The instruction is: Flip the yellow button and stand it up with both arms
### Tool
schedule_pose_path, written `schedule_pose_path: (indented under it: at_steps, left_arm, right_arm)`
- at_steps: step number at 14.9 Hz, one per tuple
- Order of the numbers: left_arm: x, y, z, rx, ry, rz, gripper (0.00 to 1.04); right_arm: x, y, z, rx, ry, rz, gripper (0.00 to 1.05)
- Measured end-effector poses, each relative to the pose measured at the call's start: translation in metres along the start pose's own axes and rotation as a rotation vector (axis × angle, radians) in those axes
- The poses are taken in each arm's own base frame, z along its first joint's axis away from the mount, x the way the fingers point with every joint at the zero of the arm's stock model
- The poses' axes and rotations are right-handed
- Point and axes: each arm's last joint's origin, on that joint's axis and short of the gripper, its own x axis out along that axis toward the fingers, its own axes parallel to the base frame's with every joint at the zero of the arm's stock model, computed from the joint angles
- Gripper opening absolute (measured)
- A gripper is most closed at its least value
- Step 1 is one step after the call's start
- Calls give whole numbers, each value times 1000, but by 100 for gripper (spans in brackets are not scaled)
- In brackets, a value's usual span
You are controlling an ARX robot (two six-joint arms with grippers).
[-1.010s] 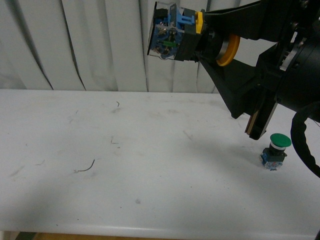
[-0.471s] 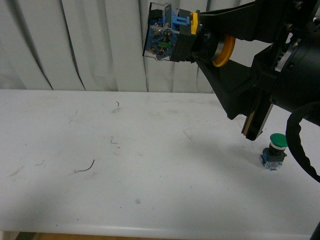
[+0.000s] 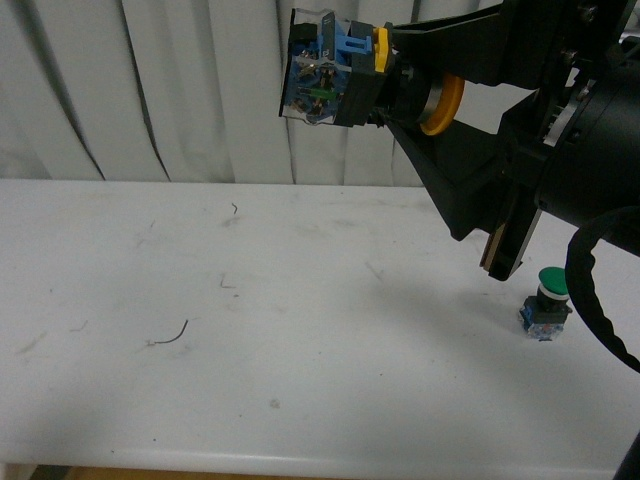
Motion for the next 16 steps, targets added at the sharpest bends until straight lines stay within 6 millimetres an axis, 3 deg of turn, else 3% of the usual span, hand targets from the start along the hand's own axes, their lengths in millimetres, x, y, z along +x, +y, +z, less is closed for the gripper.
schedule_pose_path:
  at_steps: [1, 3, 4, 6, 7, 9, 12, 14, 16]
  left_arm:
    - [0, 0, 1, 0, -9, -1, 4]
    - [0, 0, 0, 0, -4, -1, 26]
    - [0, 0, 0, 0, -4, -1, 38]
    - [0, 0, 0, 0, -4, -1, 62]
    - [0, 0, 0, 0, -4, 0, 75]
    - [0, 0, 0, 0, -4, -1, 98]
    - [0, 0, 0, 1, -4, -1, 98]
    - [0, 0, 0, 1, -5, 0, 98]
    - [0, 0, 0, 1, -5, -1, 98]
  right_arm:
    - [0, -1, 1, -12, -4, -5, 34]
    - [-5, 4, 15, -126, -73, 0, 34]
    - [-7, 15, 25, -239, -123, 25, 34]
    - [-7, 56, 53, -594, -316, 52, 34]
    - [-6, 64, 64, -734, -387, -16, 34]
    - [-10, 49, 86, -1050, -444, -312, 34]
    - [-18, 40, 122, -1322, -489, -575, 34]
    - [-15, 30, 139, -1355, -465, -716, 34]
    - [-9, 6, 154, -1321, -393, -829, 34]
